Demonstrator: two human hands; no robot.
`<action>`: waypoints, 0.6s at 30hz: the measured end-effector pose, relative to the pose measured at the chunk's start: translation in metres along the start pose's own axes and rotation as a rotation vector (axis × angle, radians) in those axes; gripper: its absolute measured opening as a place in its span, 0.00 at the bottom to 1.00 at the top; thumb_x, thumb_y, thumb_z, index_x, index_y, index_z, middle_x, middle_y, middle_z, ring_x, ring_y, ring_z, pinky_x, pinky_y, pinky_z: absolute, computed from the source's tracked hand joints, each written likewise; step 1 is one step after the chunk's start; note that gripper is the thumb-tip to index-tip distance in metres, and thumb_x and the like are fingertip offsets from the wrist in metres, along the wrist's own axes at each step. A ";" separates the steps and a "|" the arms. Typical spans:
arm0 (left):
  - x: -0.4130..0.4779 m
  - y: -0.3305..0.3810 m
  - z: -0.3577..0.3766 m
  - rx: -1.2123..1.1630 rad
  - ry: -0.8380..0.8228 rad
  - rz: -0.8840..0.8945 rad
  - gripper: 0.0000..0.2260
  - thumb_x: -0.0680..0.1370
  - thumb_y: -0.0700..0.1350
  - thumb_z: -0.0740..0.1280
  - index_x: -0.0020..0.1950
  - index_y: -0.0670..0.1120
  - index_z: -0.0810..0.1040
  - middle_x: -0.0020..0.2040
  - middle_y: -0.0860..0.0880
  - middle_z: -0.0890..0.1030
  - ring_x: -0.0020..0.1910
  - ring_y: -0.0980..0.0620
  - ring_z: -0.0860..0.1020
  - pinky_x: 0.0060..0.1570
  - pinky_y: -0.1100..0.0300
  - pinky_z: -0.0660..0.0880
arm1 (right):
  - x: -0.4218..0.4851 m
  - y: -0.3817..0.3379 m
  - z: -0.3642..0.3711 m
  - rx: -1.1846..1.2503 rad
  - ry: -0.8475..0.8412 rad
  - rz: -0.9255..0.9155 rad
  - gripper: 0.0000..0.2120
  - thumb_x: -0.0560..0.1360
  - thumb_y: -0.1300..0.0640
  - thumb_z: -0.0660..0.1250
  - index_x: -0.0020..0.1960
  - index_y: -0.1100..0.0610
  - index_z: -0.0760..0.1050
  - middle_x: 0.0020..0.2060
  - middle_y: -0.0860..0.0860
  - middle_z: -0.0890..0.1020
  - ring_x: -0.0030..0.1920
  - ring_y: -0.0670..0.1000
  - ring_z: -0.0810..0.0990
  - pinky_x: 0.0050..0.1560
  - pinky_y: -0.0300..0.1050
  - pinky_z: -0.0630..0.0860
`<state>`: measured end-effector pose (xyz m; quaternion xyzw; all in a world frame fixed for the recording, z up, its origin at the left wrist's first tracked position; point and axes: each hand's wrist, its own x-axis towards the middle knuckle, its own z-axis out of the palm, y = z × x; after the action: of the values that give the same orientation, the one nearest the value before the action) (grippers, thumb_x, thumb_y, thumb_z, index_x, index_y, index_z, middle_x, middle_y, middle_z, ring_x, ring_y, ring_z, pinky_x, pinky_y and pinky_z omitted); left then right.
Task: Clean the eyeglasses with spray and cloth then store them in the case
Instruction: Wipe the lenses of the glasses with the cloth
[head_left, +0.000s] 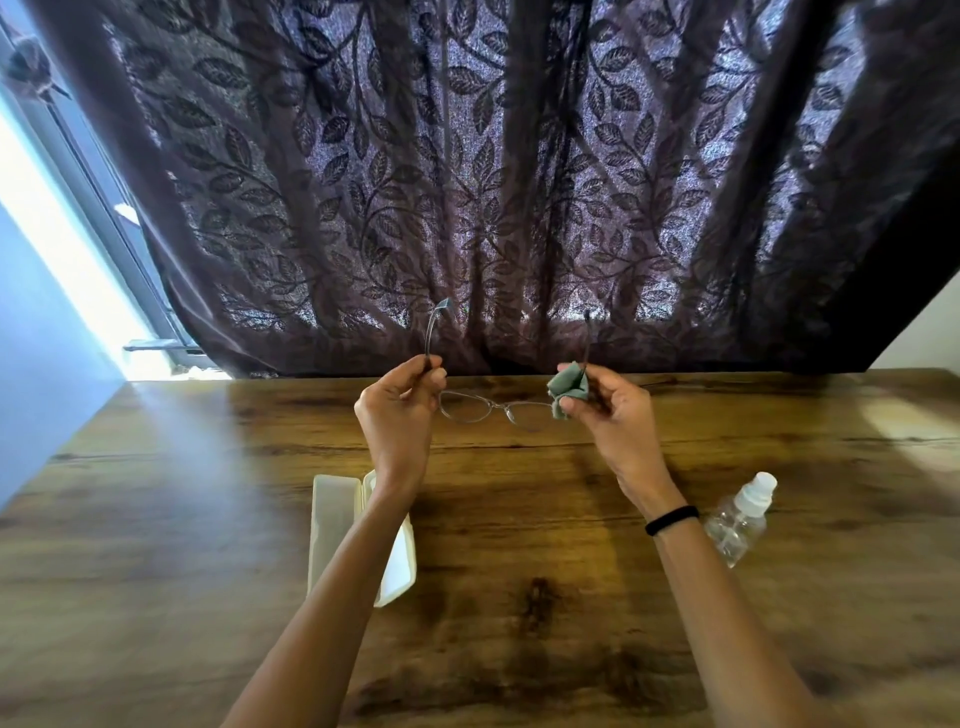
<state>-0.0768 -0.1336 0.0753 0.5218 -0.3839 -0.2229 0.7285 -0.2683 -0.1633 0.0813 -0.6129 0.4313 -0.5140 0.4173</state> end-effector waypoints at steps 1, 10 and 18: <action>0.000 -0.001 0.000 -0.003 -0.009 -0.012 0.07 0.72 0.35 0.70 0.48 0.42 0.82 0.38 0.45 0.83 0.38 0.50 0.81 0.41 0.56 0.80 | 0.000 0.000 0.000 0.002 0.010 0.000 0.17 0.69 0.70 0.68 0.57 0.60 0.75 0.51 0.55 0.82 0.51 0.48 0.80 0.56 0.42 0.77; 0.002 -0.001 0.002 0.097 -0.047 0.046 0.06 0.73 0.34 0.69 0.48 0.39 0.82 0.37 0.47 0.82 0.37 0.54 0.81 0.41 0.59 0.78 | 0.000 -0.007 -0.002 0.094 0.057 -0.073 0.17 0.68 0.71 0.69 0.53 0.57 0.76 0.44 0.48 0.81 0.42 0.36 0.81 0.43 0.30 0.75; 0.000 -0.004 -0.002 0.305 -0.091 0.260 0.08 0.73 0.34 0.70 0.51 0.40 0.82 0.43 0.48 0.84 0.37 0.61 0.80 0.43 0.62 0.80 | 0.003 -0.017 -0.004 0.195 0.103 -0.089 0.17 0.68 0.71 0.69 0.55 0.58 0.75 0.44 0.48 0.81 0.42 0.38 0.81 0.44 0.31 0.77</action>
<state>-0.0750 -0.1343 0.0716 0.5616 -0.5099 -0.0895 0.6455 -0.2701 -0.1618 0.0993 -0.5608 0.3725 -0.6022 0.4290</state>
